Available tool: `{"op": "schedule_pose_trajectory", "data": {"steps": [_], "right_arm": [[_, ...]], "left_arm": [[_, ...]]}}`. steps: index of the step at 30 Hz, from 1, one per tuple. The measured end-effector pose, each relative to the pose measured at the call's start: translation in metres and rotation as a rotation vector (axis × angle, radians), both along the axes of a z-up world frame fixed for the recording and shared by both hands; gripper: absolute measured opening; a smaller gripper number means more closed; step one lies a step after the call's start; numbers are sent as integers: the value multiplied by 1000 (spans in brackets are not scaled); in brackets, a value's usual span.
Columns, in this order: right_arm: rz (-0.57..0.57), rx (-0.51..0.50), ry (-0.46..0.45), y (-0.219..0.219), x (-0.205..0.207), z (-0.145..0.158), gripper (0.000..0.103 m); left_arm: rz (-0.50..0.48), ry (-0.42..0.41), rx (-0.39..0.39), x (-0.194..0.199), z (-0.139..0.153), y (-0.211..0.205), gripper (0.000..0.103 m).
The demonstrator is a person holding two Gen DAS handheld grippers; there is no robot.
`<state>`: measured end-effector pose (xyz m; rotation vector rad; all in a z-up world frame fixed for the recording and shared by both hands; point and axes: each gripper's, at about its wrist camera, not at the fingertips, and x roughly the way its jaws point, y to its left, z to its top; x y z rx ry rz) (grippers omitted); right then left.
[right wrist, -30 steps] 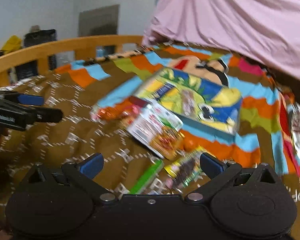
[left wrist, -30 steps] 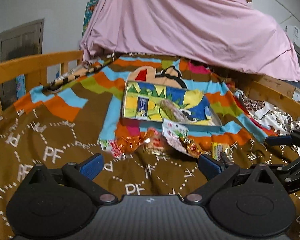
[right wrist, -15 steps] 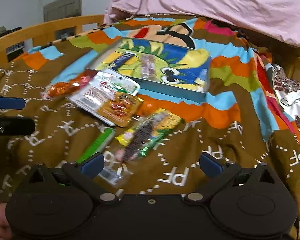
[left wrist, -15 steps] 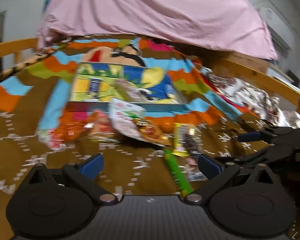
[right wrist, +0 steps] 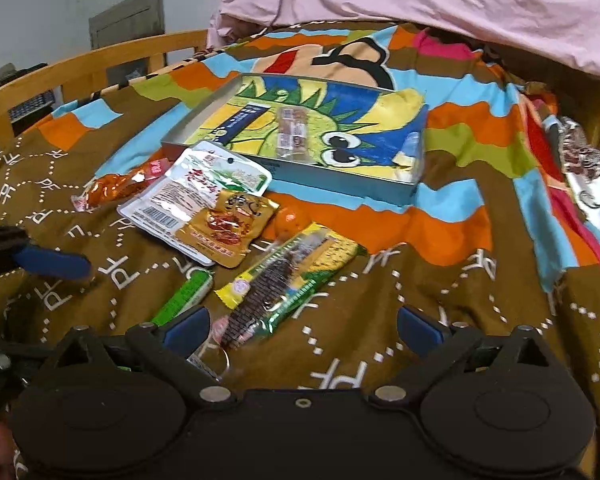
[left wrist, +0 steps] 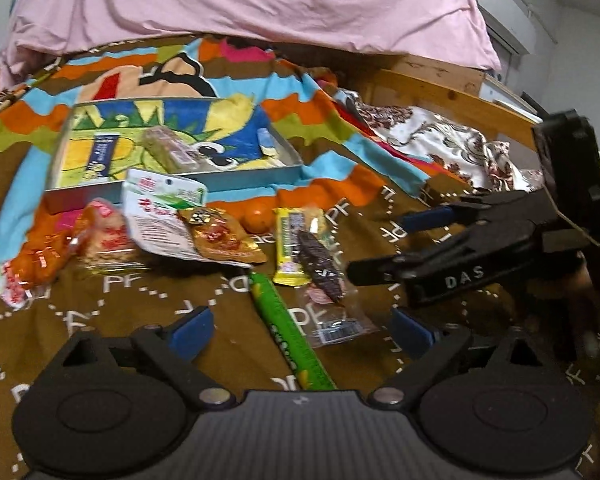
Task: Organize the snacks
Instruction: 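Move both tools back to the snack pile, then grasp the green tube snack with the left tool while the right tool grasps the dried-meat strip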
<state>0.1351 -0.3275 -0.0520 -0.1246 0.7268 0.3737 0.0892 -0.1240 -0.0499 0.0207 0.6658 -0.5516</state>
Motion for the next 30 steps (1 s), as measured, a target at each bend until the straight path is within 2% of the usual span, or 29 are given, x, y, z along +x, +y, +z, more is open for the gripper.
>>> {"op": "schedule_pose_trajectory", "data": {"steps": [6, 10, 14, 22, 28, 30], "right_arm": [[30, 13, 20, 5, 9, -6, 85], [33, 52, 57, 4, 14, -10, 72], [65, 45, 76, 11, 13, -14, 68], [74, 3, 87, 26, 15, -26, 66], [80, -15, 86, 26, 7, -20, 42], [77, -19, 90, 25, 3, -18, 37]], "left_arm": [[-30, 46, 21, 10, -8, -12, 77], [-32, 96, 29, 16, -14, -15, 58], [-25, 133, 52, 20, -21, -16, 45], [26, 188, 65, 28, -29, -15, 34], [68, 221, 19, 30, -29, -9, 27], [85, 228, 8, 28, -27, -5, 26]]}}
